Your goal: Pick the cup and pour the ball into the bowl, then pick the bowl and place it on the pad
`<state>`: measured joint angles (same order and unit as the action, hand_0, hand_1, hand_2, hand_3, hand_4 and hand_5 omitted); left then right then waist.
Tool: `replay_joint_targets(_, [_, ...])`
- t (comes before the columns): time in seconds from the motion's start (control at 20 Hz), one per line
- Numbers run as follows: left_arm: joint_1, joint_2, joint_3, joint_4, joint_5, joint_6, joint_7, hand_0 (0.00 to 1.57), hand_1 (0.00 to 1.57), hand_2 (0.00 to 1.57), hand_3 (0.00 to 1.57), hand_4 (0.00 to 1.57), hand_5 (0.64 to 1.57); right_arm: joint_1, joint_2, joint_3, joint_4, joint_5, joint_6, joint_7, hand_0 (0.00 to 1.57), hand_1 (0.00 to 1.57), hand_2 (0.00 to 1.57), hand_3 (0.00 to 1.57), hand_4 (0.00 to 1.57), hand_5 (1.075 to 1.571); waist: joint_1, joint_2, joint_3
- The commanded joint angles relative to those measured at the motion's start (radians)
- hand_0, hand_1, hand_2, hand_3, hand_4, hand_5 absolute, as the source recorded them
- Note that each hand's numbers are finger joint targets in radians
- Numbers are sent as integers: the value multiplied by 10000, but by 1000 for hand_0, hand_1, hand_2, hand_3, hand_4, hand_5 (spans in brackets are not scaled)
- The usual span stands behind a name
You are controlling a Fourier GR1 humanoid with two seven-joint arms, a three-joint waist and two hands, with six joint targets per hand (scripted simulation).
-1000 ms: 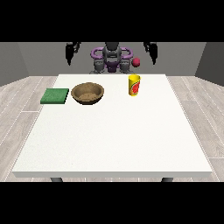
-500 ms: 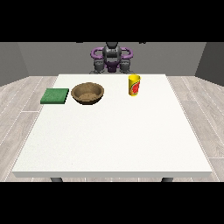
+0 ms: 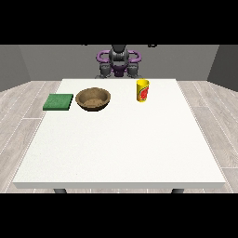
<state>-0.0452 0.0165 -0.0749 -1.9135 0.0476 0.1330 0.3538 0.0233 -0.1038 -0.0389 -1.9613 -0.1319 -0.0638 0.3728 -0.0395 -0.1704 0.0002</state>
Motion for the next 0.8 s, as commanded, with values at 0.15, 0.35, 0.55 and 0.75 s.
replay_joint_targets(0.15, [-1041, -77, 233, 1519, -621, 120, -3004, 0, 0, 0, 0, 548, 1526, -1109, 341, -93, 673, 121, 72, -1844, 0, 0, 0, 87, 712, 1545, -174, 2836, -5])
replay_joint_targets(0.35, [-801, 100, 427, 2460, -724, -180, -4852, 0, 0, 0, 0, 551, 1487, -1360, 20, -889, 1428, -481, 758, -3346, 0, 0, 0, 0, 691, 1543, -135, 3920, -3])
replay_joint_targets(0.55, [-493, 130, 902, 4232, -476, -503, -6594, 0, 0, 0, 0, 407, 1484, -1055, -260, -1114, 1449, -1024, 1388, -3418, 0, 0, 0, 0, 678, 1547, -578, 4060, -9])
replay_joint_targets(0.75, [-570, 242, 951, 5625, -420, -1007, -7428, 0, 0, 0, 0, 187, 1472, -1131, -541, -1653, 2547, -1189, 1685, -3825, 0, 0, 0, 0, 676, 1559, -265, 3701, -4])
